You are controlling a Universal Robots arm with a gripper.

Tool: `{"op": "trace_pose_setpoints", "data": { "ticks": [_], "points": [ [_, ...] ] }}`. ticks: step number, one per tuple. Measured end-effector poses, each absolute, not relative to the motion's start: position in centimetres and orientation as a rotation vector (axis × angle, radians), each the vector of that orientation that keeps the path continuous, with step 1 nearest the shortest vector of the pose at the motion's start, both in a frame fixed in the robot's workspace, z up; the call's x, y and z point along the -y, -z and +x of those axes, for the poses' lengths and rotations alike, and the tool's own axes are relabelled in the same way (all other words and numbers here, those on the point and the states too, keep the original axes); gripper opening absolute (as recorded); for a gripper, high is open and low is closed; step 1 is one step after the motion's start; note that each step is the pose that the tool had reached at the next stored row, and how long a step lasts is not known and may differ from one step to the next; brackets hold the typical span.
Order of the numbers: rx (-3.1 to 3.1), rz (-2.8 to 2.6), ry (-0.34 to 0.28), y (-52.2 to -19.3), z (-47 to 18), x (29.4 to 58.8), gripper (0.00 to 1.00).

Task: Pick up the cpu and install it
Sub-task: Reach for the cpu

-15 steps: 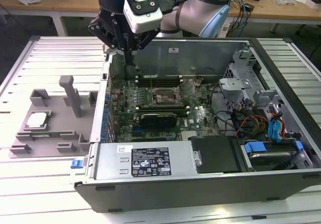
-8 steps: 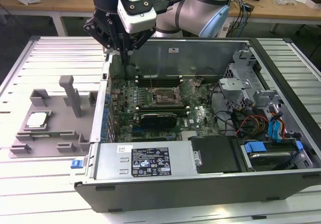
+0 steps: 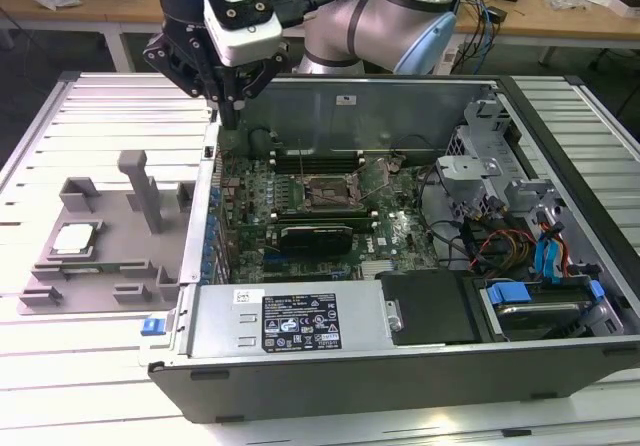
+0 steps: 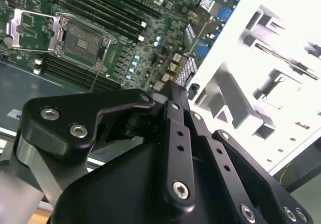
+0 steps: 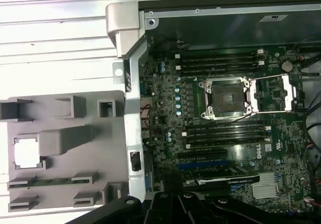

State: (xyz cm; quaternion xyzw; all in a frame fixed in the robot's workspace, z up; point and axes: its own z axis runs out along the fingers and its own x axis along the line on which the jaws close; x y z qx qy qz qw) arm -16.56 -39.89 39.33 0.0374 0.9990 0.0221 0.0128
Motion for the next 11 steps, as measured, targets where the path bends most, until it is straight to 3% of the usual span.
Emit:
{"op": "trace_pose_setpoints", "data": {
  "ticks": [11],
  "points": [
    [-3.113, 0.117, -0.069, -39.3, -18.6, 39.9, 0.11]
  ]
}}
